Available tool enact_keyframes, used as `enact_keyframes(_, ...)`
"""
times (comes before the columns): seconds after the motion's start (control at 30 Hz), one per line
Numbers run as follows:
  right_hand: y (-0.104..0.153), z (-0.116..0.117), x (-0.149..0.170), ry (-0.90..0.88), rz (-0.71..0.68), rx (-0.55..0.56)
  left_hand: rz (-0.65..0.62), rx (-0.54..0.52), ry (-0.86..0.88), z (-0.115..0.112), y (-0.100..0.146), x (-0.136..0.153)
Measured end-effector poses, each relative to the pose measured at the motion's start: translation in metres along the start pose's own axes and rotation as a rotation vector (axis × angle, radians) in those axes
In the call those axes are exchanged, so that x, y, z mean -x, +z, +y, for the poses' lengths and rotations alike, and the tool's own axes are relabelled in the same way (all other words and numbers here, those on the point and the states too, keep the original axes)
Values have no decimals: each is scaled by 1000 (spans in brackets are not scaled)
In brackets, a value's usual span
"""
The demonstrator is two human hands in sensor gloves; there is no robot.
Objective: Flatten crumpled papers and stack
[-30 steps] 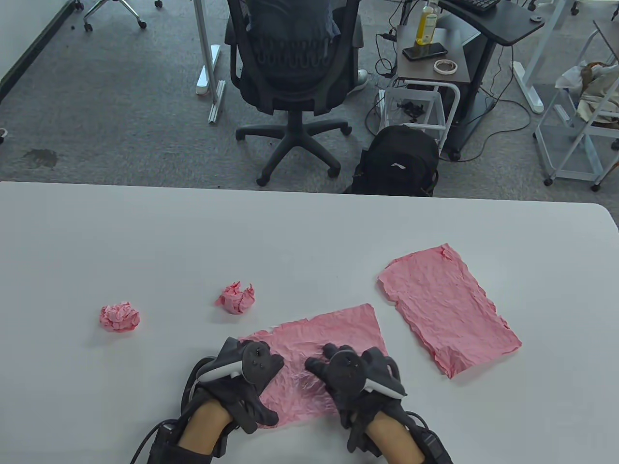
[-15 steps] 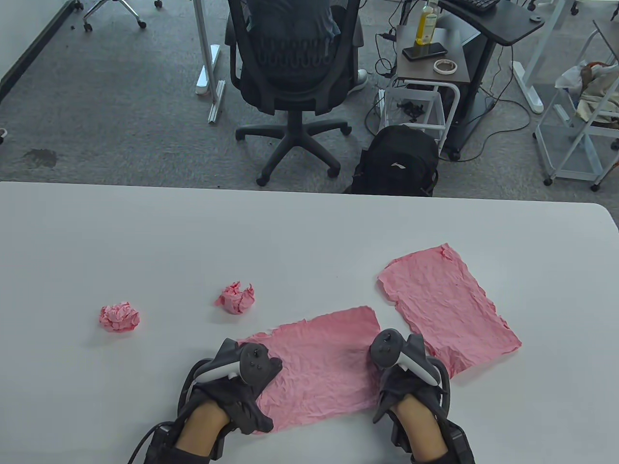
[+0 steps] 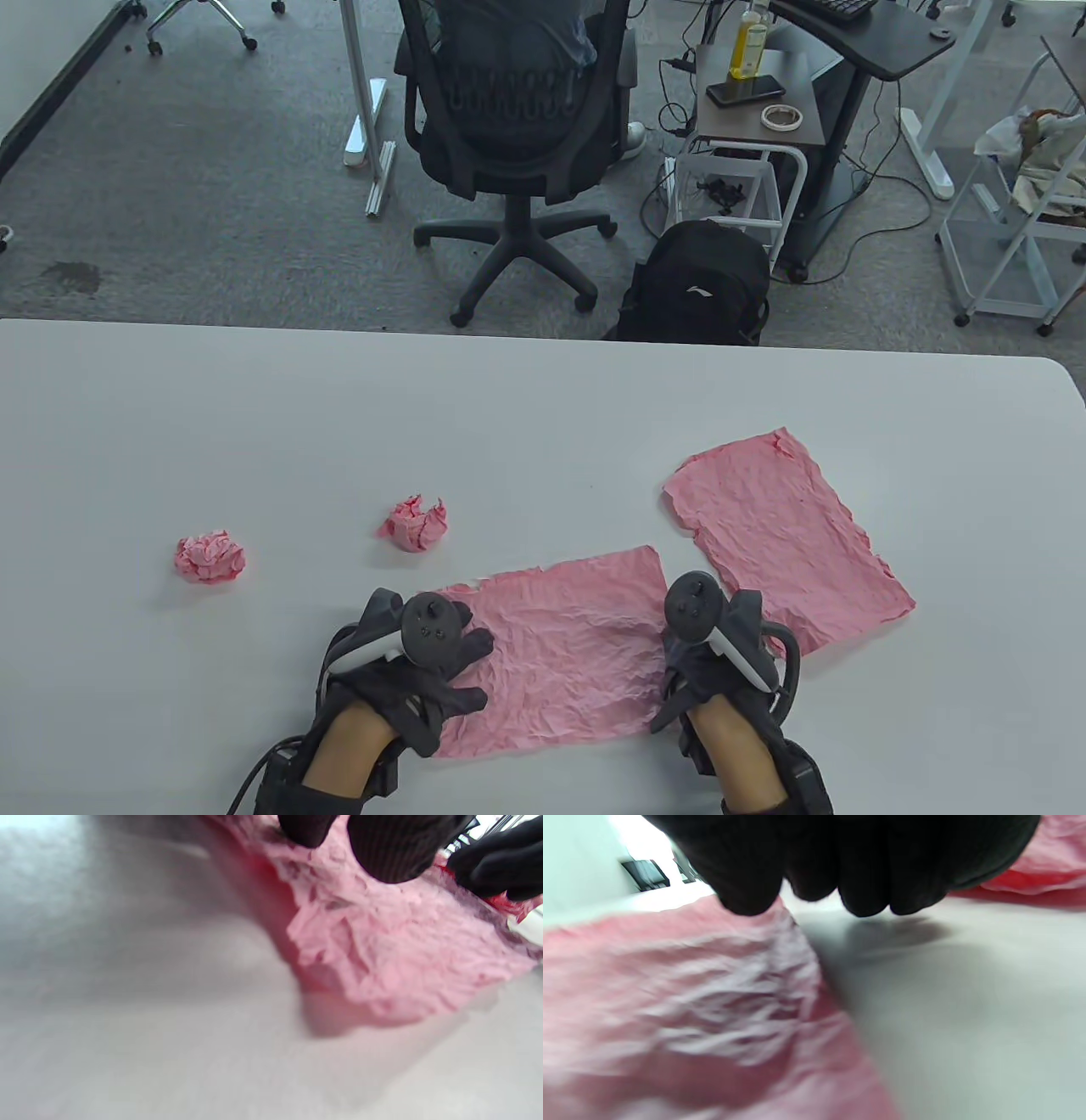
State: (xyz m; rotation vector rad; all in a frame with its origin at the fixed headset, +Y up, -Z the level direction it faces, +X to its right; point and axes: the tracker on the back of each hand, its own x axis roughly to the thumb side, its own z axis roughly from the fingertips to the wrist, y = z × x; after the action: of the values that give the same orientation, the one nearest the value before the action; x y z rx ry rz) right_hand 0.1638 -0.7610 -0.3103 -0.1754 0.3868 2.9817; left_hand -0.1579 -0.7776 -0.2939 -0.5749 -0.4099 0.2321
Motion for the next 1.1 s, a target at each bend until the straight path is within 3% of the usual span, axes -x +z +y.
enact_keyframes(0.17, -8, 5, -12, 130, 13, 99, 4, -8, 1, 1, 0, -1)
enact_keyframes(0.37, -2, 3, -13, 9, -77, 175, 5, -6, 11, 0, 0, 1)
enact_keyframes(0.5, 4, -8, 8, -415, -146, 253, 6, -30, 4, -1, 0, 3)
enact_keyframes(0.63, 0, -9, 23, -850, -190, 140, 8, -32, 16, 0, -1, 4)
enact_keyframes(0.7, -2, -2, 24, -998, -199, -50, 6, -35, 11, -2, -1, 4)
enact_keyframes(0.77, -5, 2, 23, -1058, -235, -150, 7, -28, 17, -1, -1, 4)
enact_keyframes(0.93, -4, 5, 24, -1074, -244, -182, -15, -26, 63, -2, -1, 6)
enact_keyframes(1.03, -4, 4, 24, -1038, -230, -142, -22, -7, 72, -2, -2, 5)
enact_keyframes(1.1, -3, 0, 26, -1032, -229, -78, -7, -74, 29, 0, 2, 5)
